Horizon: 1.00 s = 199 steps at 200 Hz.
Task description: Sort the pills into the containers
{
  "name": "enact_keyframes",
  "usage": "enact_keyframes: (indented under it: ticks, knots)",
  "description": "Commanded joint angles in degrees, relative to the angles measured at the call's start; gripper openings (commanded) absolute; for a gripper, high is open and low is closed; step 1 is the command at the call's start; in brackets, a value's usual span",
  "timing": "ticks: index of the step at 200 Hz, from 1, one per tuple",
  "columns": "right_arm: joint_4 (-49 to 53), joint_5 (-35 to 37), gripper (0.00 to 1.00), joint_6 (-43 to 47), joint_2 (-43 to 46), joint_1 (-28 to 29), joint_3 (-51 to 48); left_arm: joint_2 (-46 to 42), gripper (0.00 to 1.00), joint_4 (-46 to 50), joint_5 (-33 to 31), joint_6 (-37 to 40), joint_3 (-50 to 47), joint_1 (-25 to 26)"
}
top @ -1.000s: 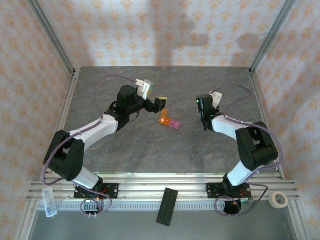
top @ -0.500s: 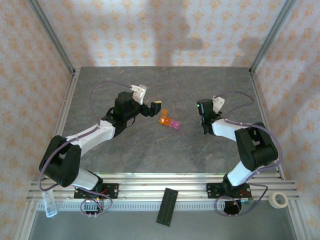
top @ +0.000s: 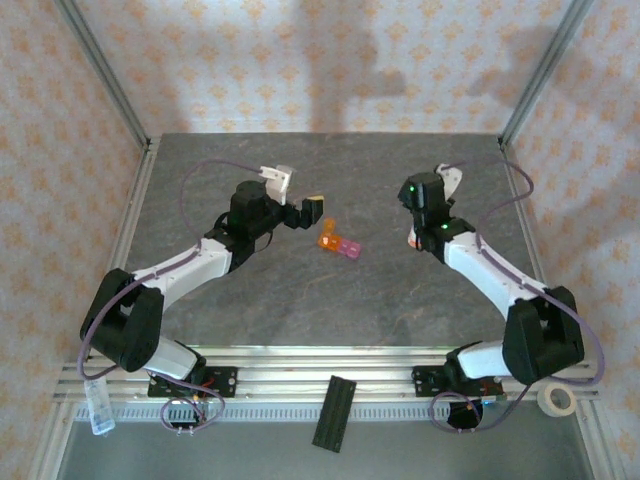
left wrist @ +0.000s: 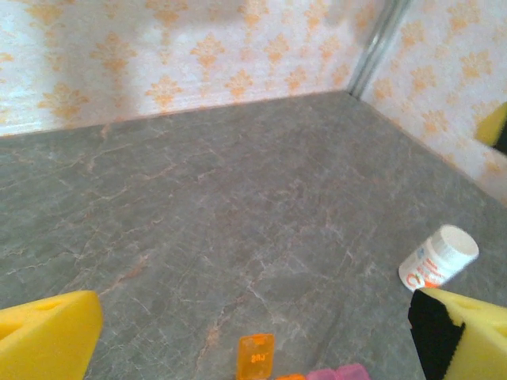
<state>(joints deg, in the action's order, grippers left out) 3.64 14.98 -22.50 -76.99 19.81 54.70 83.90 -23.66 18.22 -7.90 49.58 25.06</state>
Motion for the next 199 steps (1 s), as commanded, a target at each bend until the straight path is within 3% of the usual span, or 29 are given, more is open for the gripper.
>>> enact_keyframes:
  ticks: [1, 30, 65, 100, 129, 145, 158, 172, 187, 199]
  knots:
    - [8.0, -9.9, 0.7, 3.5, 1.2, -0.3, 4.4, 0.3, 1.0, -7.8, -7.1, -4.4, -1.4, -0.6]
    - [13.6, -22.4, 0.7, 5.9, -1.3, -0.2, 9.5, -0.2, 1.0, -12.1, -8.9, -2.3, -3.6, -0.8]
    - [21.2, -31.8, 0.7, 9.0, -6.8, 1.8, 14.9, 1.5, 1.0, -3.7, -7.9, 1.1, 1.2, -1.1]
    - [29.3, -33.5, 0.71, 10.3, -14.7, 5.7, 20.1, 5.4, 0.99, 8.0, -8.0, 2.2, 9.1, -1.3]
    - [32.0, -30.9, 0.71, 9.2, -20.1, 7.5, 21.3, 9.6, 0.89, 17.0, -8.4, 3.5, 16.0, -1.6]
    - [31.6, -29.7, 0.71, 8.7, -21.9, 7.8, 20.8, 12.0, 0.78, 22.1, -7.9, 4.3, 20.0, -1.8]
    - [31.3, -29.1, 0.71, 8.6, -23.1, 7.9, 20.3, 14.4, 0.62, 25.8, -6.8, 5.0, 23.1, -2.0]
    - [31.3, -29.0, 0.71, 8.7, -24.4, 8.0, 20.0, 17.1, 0.37, 30.7, -6.0, 6.1, 27.3, -2.1]
    - [31.3, -29.1, 0.71, 8.9, -25.2, 8.3, 19.6, 20.2, 0.0, 35.9, -5.9, 7.0, 31.8, -2.2]
    - [31.3, -29.1, 0.71, 9.0, -25.7, 8.5, 19.3, 22.7, 0.0, 40.1, -6.1, 7.1, 35.3, -2.1]
